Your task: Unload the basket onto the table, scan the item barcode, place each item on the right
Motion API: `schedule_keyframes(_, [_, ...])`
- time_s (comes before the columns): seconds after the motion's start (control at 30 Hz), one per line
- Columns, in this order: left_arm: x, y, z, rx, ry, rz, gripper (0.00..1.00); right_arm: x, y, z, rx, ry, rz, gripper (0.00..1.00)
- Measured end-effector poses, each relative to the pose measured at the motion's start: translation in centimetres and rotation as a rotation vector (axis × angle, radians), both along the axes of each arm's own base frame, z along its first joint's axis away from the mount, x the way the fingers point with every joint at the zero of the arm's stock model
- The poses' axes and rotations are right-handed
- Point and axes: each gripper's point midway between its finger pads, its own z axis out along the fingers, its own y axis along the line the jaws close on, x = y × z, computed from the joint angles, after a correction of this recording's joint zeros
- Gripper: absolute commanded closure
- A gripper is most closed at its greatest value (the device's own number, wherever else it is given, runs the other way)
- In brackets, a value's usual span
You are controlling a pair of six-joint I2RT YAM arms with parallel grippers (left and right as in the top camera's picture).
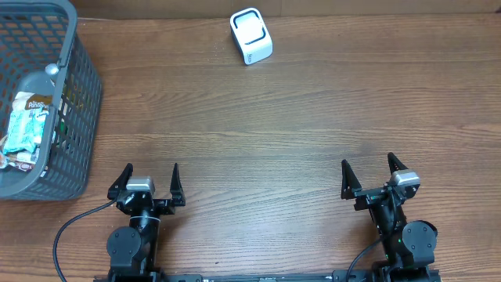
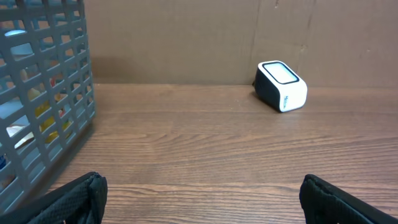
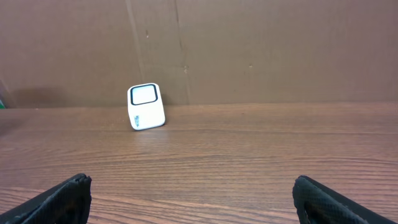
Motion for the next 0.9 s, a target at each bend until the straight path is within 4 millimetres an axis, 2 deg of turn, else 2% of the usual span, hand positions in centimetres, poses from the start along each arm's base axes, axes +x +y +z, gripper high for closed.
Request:
schedule_keyframes(0.23, [0.0, 0.0, 0.0, 0.000, -0.001, 0.000, 0.00, 0.0, 0.0, 0.0, 0.000, -0.001, 0.000, 0.00])
schedule_keyframes(0.3, [0.1, 0.0, 0.9, -0.001, -0.038, 0.000, 0.00, 0.0, 0.0, 0.0, 0.000, -0.001, 0.000, 0.00])
schedule_keyframes(0.43, [-0.1, 0.0, 5.0, -0.007, -0.205, 0.000, 0.01, 0.0, 0.0, 0.0, -0.001, 0.000, 0.000, 0.00])
schedule_keyframes(0.6, [-1.1, 0.0, 9.4, -0.009, -0.300, 0.000, 0.00, 0.0, 0.0, 0.0, 0.000, 0.001, 0.000, 0.00])
schedule_keyframes(0.7, [-2.4, 0.1, 13.3, -0.011, -0.350, 0.000, 0.01, 0.0, 0.0, 0.0, 0.000, 0.000, 0.000, 0.00])
schedule_keyframes(0.8, [-4.7, 0.2, 18.1, -0.013, -0.395, 0.000, 0.00, 0.0, 0.0, 0.0, 0.000, 0.000, 0.000, 0.00])
schedule_keyframes(0.9, [-6.0, 0.2, 20.2, -0.012, -0.359, 0.000, 0.00, 0.0, 0.0, 0.0, 0.000, 0.000, 0.000, 0.00])
